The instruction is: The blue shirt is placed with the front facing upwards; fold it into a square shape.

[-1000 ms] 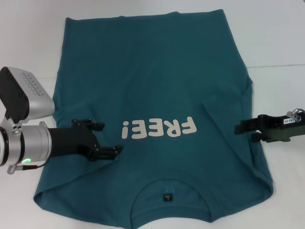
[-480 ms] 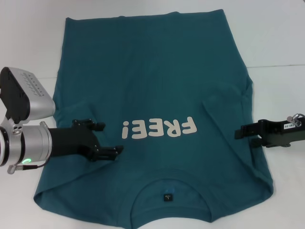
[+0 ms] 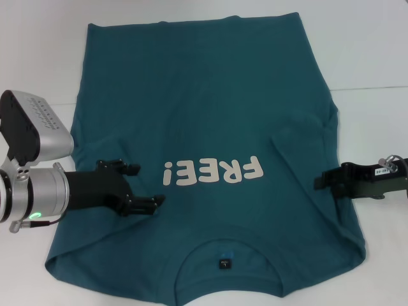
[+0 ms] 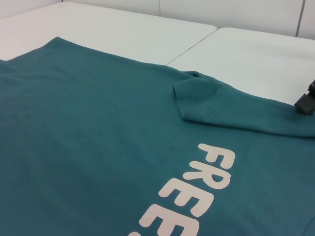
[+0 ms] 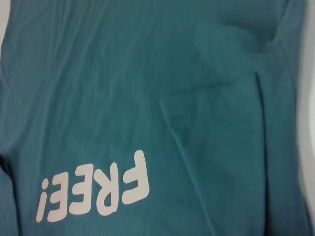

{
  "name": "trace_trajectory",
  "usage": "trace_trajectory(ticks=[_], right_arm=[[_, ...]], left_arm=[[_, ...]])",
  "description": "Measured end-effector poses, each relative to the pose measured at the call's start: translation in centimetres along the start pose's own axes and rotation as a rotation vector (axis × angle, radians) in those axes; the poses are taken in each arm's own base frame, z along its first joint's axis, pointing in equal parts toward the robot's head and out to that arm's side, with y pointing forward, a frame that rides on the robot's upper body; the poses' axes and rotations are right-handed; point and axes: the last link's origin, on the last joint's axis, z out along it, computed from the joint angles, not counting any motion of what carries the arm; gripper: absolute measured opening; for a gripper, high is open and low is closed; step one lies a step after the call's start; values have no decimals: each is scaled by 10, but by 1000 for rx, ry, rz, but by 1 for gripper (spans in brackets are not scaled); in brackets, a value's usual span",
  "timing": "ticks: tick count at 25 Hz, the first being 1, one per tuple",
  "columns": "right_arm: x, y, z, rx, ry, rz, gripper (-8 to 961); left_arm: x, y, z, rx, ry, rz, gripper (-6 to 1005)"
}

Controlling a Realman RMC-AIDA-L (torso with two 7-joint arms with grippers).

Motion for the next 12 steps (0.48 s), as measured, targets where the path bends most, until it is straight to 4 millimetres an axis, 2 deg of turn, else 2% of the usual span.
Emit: trace_trajectory(ticks=[6, 12], right_arm=[[1, -1, 4, 12, 0, 0, 456], [2, -1, 6, 17, -1, -9, 441]], left_arm=[[0, -1, 0, 1, -1, 3, 876], [0, -1, 0, 1, -1, 4, 877]])
